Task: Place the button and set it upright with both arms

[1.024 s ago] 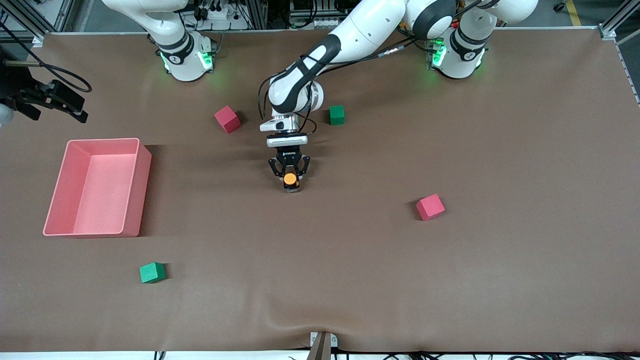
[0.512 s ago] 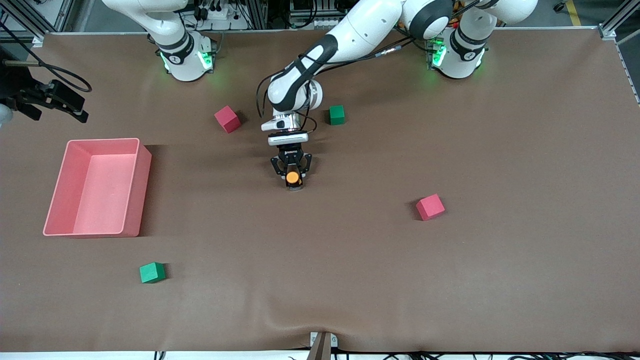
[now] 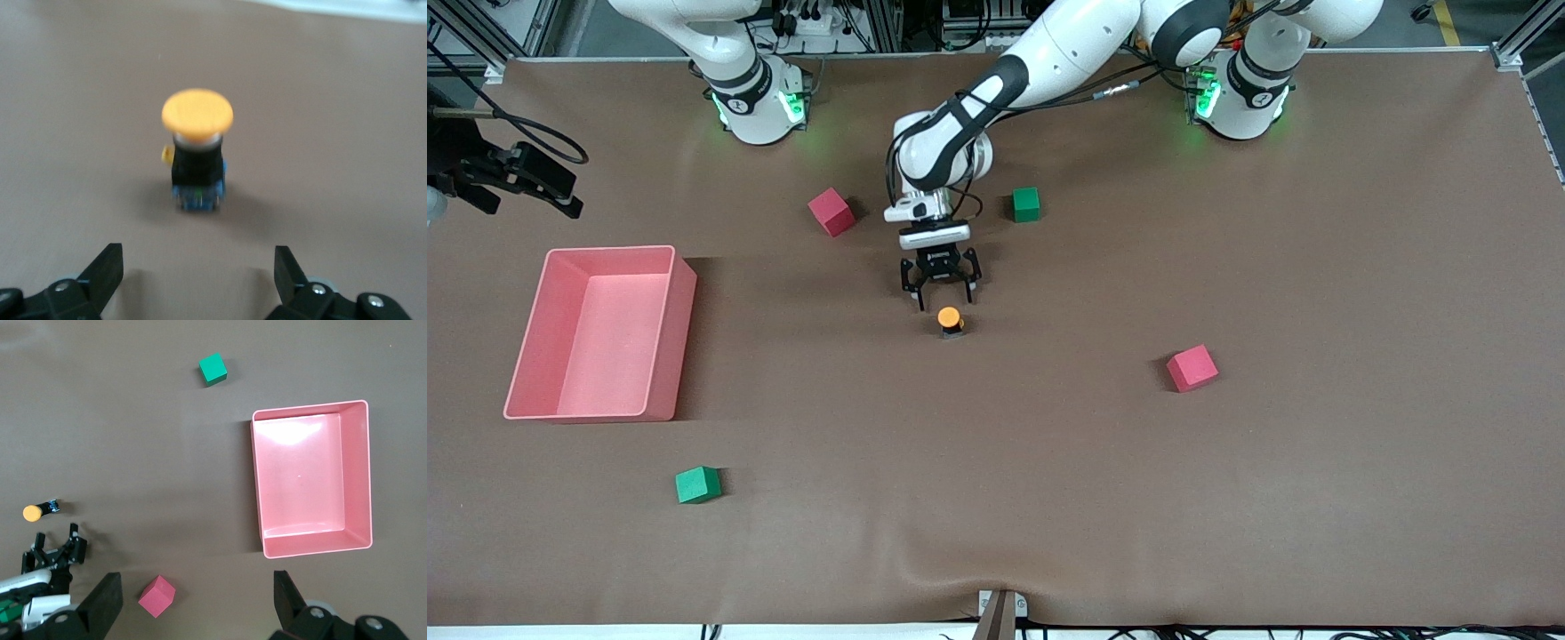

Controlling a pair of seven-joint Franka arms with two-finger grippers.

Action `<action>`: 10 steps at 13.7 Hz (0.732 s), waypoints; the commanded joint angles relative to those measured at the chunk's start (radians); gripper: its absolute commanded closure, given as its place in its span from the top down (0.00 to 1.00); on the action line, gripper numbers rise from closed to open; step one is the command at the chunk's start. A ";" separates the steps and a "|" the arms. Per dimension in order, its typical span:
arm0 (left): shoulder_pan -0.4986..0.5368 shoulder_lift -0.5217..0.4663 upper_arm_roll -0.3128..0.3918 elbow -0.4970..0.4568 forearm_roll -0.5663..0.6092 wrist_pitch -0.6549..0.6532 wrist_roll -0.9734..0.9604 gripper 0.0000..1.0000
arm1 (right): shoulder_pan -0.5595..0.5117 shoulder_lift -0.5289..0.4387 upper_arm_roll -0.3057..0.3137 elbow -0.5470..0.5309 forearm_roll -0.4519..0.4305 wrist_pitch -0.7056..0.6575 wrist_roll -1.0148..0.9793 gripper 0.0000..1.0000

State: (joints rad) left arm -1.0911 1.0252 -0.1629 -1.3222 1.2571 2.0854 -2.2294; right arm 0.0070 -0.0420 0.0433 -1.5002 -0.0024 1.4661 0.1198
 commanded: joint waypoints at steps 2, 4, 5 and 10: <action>-0.007 -0.089 -0.044 -0.003 -0.218 -0.048 0.178 1.00 | -0.021 0.016 0.009 0.029 0.021 -0.009 -0.009 1.00; -0.004 -0.152 -0.044 -0.002 -0.399 -0.050 0.302 1.00 | -0.021 0.016 0.009 0.029 0.022 -0.009 -0.009 1.00; 0.000 -0.189 -0.044 0.000 -0.512 -0.054 0.380 1.00 | -0.021 0.014 0.009 0.029 0.022 -0.009 -0.009 1.00; 0.095 -0.371 -0.043 -0.003 -0.822 -0.146 0.664 1.00 | -0.021 0.016 0.009 0.029 0.022 -0.007 -0.009 1.00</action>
State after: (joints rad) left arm -1.0515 0.7467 -0.1948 -1.2925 0.5336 1.9896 -1.6825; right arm 0.0068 -0.0419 0.0419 -1.4999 -0.0011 1.4663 0.1198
